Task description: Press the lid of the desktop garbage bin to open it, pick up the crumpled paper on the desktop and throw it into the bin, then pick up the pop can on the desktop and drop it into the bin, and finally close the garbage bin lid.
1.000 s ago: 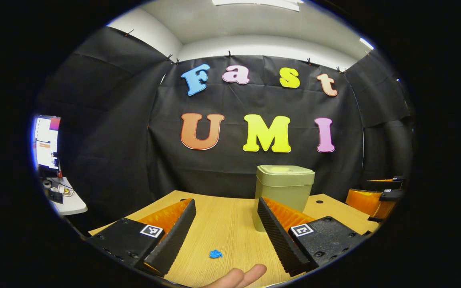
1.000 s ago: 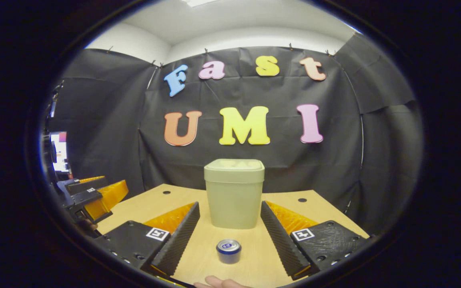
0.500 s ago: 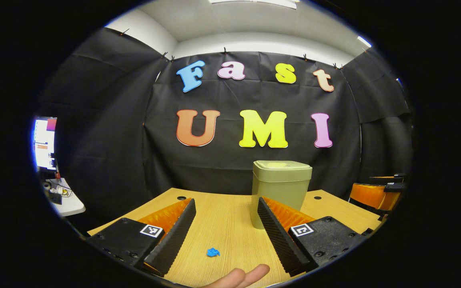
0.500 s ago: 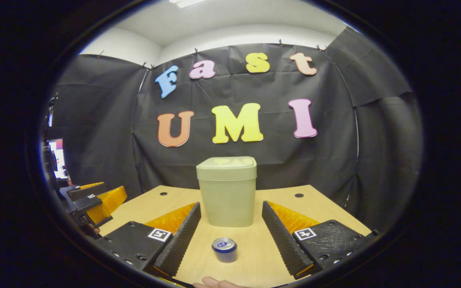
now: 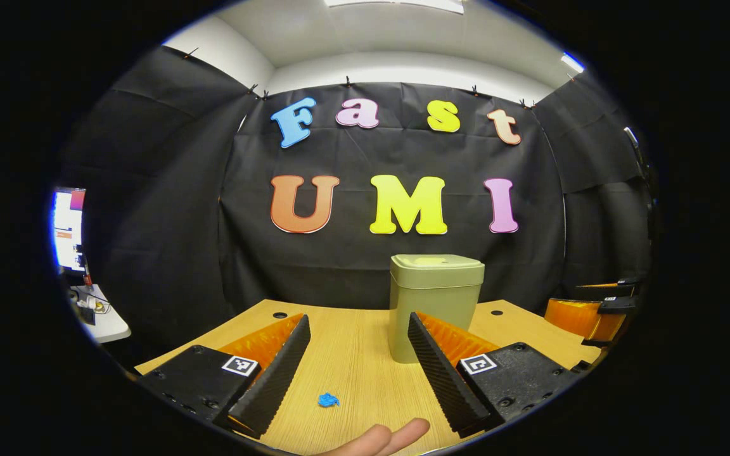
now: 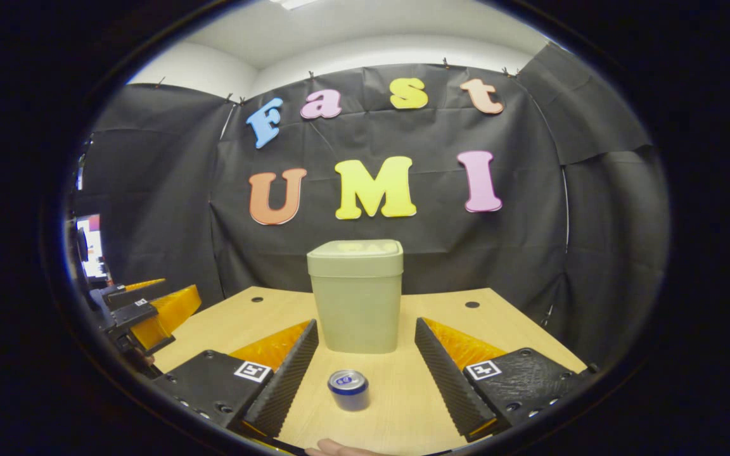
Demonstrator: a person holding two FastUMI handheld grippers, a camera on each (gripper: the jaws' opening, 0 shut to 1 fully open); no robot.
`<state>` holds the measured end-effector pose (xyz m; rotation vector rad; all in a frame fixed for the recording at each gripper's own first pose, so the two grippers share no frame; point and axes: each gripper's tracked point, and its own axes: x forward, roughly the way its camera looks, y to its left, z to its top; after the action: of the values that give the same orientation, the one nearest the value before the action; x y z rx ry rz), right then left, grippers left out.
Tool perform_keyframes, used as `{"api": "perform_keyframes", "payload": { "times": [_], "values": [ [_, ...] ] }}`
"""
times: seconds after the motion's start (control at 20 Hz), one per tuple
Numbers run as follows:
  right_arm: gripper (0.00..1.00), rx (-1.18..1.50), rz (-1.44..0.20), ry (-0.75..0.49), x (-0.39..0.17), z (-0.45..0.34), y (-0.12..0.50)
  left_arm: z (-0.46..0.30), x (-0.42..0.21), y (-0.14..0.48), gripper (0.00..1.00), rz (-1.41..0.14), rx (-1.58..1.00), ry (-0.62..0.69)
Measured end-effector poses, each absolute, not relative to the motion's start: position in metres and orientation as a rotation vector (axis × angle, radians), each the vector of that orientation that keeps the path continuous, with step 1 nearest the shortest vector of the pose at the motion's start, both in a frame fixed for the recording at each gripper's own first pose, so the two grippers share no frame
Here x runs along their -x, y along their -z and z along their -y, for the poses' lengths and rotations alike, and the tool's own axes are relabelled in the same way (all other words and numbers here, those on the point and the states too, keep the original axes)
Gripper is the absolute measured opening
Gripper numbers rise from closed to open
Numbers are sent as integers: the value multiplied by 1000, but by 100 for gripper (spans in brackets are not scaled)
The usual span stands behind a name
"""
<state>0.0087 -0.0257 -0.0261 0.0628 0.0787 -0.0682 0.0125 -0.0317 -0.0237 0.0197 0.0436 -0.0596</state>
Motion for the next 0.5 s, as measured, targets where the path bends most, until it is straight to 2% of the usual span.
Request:
{"api": "perform_keyframes", "payload": {
  "times": [0.15, 0.2, 0.25, 0.35, 0.4, 0.5],
  "values": [
    [95, -54, -78, 69, -13, 26, 28, 31, -14, 25, 100, -43, -38, 59],
    [92, -47, -76, 70, -14, 26, 27, 32, -15, 25, 100, -42, -39, 57],
    [95, -39, -74, 70, -15, 25, 27, 33, -14, 25, 100, -42, -39, 59],
    [92, -36, -70, 59, -18, 22, 25, 33, -15, 26, 100, -43, -40, 56],
    [95, -40, -68, 58, -20, 20, 22, 33, -15, 27, 100, -45, -40, 54],
    [95, -36, -60, 59, -25, 18, 15, 32, -15, 28, 100, -50, -41, 53]
  ]
}}
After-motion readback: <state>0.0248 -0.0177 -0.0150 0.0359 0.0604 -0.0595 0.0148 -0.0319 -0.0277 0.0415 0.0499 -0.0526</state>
